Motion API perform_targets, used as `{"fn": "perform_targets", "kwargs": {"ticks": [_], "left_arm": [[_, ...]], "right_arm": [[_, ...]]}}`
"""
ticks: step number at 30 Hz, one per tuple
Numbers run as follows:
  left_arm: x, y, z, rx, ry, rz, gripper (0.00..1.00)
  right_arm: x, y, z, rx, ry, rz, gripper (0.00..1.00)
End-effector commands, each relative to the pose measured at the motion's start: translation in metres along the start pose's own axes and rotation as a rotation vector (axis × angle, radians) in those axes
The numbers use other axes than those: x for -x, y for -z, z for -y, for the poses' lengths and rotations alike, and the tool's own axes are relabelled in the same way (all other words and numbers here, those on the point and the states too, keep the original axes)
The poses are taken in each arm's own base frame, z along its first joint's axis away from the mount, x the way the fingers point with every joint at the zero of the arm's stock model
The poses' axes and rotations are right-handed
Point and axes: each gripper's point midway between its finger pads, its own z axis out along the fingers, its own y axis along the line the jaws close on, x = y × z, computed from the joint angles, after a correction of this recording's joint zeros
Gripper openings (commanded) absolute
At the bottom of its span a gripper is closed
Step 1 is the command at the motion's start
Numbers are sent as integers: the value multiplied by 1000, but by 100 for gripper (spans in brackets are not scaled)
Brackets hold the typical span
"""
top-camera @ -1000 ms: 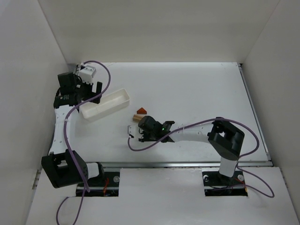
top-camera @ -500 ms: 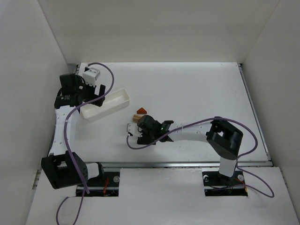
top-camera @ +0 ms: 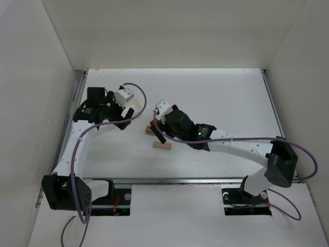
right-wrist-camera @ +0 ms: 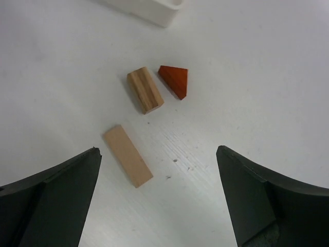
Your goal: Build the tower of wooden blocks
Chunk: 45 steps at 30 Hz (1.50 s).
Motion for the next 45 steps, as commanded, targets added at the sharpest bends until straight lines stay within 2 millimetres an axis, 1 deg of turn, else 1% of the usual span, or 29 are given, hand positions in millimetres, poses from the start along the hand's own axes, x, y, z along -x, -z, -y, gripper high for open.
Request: {"fn": "perform_targets", "kwargs": {"ticks": [1,2,3,4,6,7,9,10,11,13,15,16,17,19,21,23,24,26,28,29,30,32,33,38,39,41,42,44,45], "left_arm": [[-30,-10,45,-99,-87,-105,85],[-35,-17,53,-93,-51,-128,85],[-42,-31,63,-57,-78,-156,85],[-45,-37,70,-45,-78,-166,83],[-53,-48,84,-18,-41,-196,81],[-41,-56,97,-38,-44,-155,81],[-36,-64,108,-80,37,-128,81],[-28,-68,112,-135,82,-105,80],[-23,-69,110,-137,151,-101,79],[-7,-67,100,-145,221,-55,75],[-7,-67,77,-88,275,-45,73],[-8,-67,74,-79,292,-45,69],[-5,-65,76,-93,290,-33,67],[-8,-62,86,-140,300,-52,62],[-13,-62,94,-181,321,-74,56],[-16,-64,89,-146,330,-79,56],[-14,-64,72,-66,326,-60,56],[-12,-60,60,-23,350,-42,59],[-12,-56,45,23,385,-24,59],[-9,-54,40,34,398,-14,59],[-7,-51,40,36,395,-4,59],[-7,-50,33,58,402,3,59],[-6,-47,30,68,405,13,59],[-10,-47,29,78,396,11,59],[-11,-47,27,88,387,8,59],[-11,-47,27,88,387,8,60],[-11,-47,27,88,387,8,60],[-11,-47,27,88,387,8,60],[-12,-47,26,97,387,6,60]], "right_arm": [[-5,9,25,-127,-484,-15,100],[-15,8,25,-156,-623,-41,100],[-25,11,29,-177,-688,-64,100],[-51,10,32,-198,-743,-117,100],[-69,11,31,-208,-880,-148,100],[-79,10,29,-190,-922,-181,100],[-97,5,21,-164,-956,-243,100],[-100,4,16,-143,-957,-262,100],[-85,2,13,-105,-967,-246,100],[-86,-2,14,-103,-972,-278,100],[-88,-5,18,-80,-1011,-312,98],[-86,-8,14,-67,-1031,-324,93],[-95,-7,12,-68,-1044,-367,89],[-99,-9,10,-78,-1052,-394,80],[-117,-9,8,-123,-1045,-471,75],[-119,-11,4,-105,-983,-488,71],[-115,-11,2,-95,-949,-477,71],[-101,-10,-21,-22,-832,-445,71],[-101,-6,-32,-45,-681,-435,76],[-93,-7,-32,-63,-648,-420,79],[-100,-10,-32,-87,-590,-440,88],[-96,-14,-29,-108,-496,-432,95],[-100,-16,-29,-101,-450,-445,100],[-114,-32,-11,-98,-125,-467,100],[-110,-36,-18,-44,-93,-461,100],[-115,-41,-27,38,-14,-471,100],[-106,-44,-35,93,-14,-440,99],[-105,-50,-43,149,23,-438,97],[-95,-54,-49,187,27,-417,96]]}}
